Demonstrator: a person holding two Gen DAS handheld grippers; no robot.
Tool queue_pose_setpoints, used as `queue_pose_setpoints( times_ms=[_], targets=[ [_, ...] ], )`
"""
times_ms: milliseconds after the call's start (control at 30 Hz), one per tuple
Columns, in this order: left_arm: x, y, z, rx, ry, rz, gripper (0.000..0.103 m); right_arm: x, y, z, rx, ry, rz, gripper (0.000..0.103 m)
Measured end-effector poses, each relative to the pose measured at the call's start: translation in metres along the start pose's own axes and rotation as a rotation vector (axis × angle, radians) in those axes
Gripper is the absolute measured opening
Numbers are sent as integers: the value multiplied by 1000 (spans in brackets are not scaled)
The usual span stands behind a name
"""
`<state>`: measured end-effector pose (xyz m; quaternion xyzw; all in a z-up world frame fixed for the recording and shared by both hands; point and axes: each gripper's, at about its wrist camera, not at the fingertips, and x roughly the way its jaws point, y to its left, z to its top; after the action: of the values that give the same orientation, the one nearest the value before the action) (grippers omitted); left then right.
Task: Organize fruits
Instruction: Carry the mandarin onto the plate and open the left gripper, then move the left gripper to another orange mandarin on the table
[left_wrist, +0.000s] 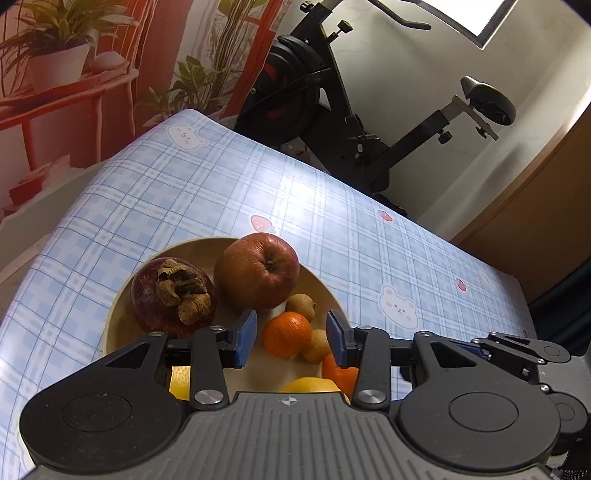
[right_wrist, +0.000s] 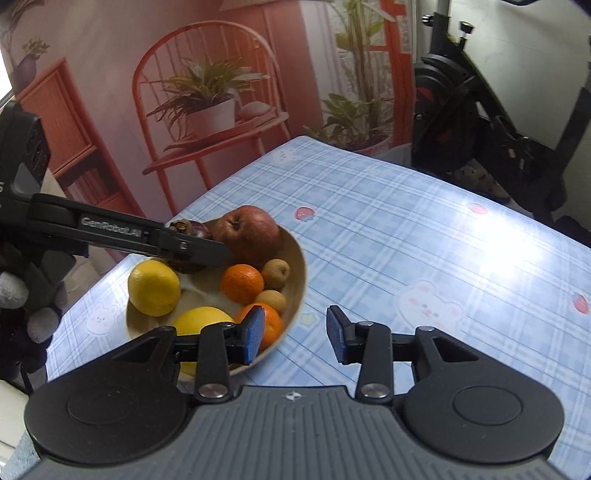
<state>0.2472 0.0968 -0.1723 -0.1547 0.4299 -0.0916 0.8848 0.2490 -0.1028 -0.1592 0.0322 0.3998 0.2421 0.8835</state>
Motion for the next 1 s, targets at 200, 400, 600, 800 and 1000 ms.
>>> queue_pose_setpoints(
  times_ms=[200, 400, 600, 800, 1000],
  targets=[
    [-18, -20, -11, 50, -25, 19, 44, -34, -13, -15, 61, -53, -54, 40],
    [-29, -48, -29, 131, -54, 40, 44, -67, -18, -40, 70, -88, -99, 40],
    [-40, -69, -45, 133, -133, 63, 45, -82, -27, -60, 154, -81, -121, 40],
    [-38, -80, -63, 160, -138, 50, 45, -88, -27, -71, 142, -47, -131, 40],
    [-33, -83, -68, 173, -114, 34, 45, -84, -27, -82, 173, -26, -124, 41]
  ],
)
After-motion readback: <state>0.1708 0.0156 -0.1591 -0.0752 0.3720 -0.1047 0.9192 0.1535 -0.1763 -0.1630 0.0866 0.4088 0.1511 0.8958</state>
